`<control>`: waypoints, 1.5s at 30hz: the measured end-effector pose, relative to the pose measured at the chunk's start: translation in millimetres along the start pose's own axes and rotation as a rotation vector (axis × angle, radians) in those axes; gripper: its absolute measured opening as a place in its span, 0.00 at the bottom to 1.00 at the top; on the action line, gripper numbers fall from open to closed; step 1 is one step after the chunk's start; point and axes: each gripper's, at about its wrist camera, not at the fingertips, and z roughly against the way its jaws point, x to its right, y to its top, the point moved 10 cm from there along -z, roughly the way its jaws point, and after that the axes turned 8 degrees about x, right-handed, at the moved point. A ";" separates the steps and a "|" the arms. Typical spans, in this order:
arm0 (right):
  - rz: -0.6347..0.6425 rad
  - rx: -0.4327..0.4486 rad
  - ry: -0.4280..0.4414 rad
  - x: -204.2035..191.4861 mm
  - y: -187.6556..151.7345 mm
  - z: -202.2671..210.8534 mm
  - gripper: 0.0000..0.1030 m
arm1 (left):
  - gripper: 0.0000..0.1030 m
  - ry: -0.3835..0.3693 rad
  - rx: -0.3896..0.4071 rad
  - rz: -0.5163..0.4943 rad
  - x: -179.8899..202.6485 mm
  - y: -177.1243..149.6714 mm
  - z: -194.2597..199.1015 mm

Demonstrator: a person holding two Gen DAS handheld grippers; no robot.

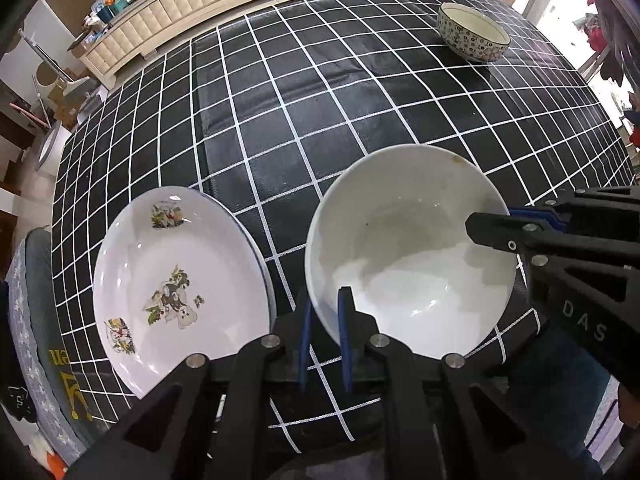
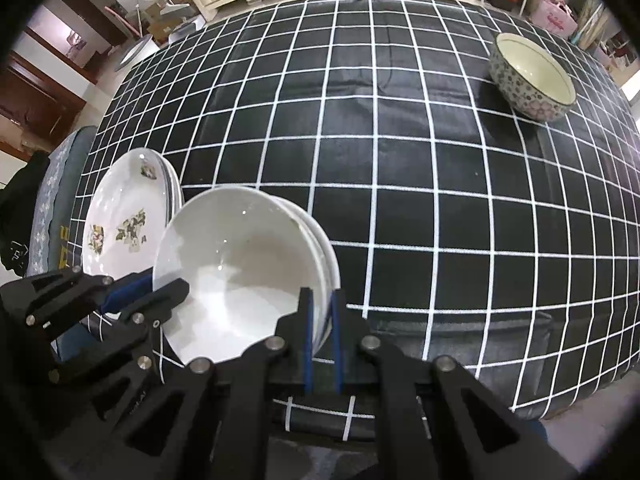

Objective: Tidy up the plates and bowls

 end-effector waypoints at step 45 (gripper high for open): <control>-0.001 0.011 -0.076 46.1 4.5 32.8 0.47 | 0.31 -0.047 0.058 0.024 19.4 32.1 23.1</control>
